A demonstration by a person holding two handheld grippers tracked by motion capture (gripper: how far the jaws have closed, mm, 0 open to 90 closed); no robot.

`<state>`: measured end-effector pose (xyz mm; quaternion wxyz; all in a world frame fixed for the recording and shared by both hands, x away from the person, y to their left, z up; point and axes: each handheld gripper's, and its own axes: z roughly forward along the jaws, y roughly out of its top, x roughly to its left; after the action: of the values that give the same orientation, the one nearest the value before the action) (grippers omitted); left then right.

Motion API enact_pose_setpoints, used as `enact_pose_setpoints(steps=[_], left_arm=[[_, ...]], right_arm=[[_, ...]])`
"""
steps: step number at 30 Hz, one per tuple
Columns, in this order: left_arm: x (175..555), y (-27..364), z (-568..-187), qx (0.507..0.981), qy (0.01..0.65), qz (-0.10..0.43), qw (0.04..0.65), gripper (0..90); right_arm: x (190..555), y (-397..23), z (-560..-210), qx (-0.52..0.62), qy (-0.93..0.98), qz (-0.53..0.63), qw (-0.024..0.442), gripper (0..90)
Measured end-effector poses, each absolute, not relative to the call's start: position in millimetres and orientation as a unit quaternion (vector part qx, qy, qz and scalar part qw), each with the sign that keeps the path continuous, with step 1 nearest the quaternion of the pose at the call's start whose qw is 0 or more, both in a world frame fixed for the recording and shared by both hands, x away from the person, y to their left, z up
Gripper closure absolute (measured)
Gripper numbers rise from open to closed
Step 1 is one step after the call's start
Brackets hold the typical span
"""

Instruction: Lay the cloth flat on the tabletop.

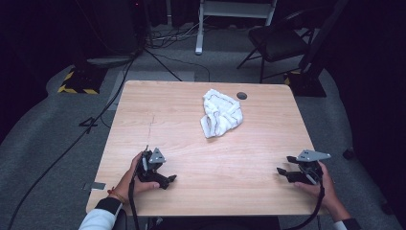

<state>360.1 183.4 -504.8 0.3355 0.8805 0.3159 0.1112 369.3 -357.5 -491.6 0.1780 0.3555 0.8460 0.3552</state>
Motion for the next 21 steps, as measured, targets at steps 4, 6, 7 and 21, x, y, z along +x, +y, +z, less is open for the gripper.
enact_pose_setpoints(steps=[4, 6, 7, 21], left_arm=[[363, 181, -505, 0.883, 0.310, 0.109, 0.336, 0.3], [367, 178, -505, 0.883, 0.306, 0.108, 0.338, 0.3], [369, 177, -505, 0.885, 0.302, 0.106, 0.338, 0.3], [424, 143, -502, 0.892, 0.287, 0.098, 0.335, 4.5]], right_arm=[[390, -340, -481, 0.342, 0.853, 0.350, 0.179, 36.0], [401, -328, -475, 0.340, 0.856, 0.343, 0.184, 37.6], [409, -320, -471, 0.336, 0.857, 0.345, 0.185, 38.2], [481, -228, -457, 0.297, 0.862, 0.367, 0.184, 48.6]])
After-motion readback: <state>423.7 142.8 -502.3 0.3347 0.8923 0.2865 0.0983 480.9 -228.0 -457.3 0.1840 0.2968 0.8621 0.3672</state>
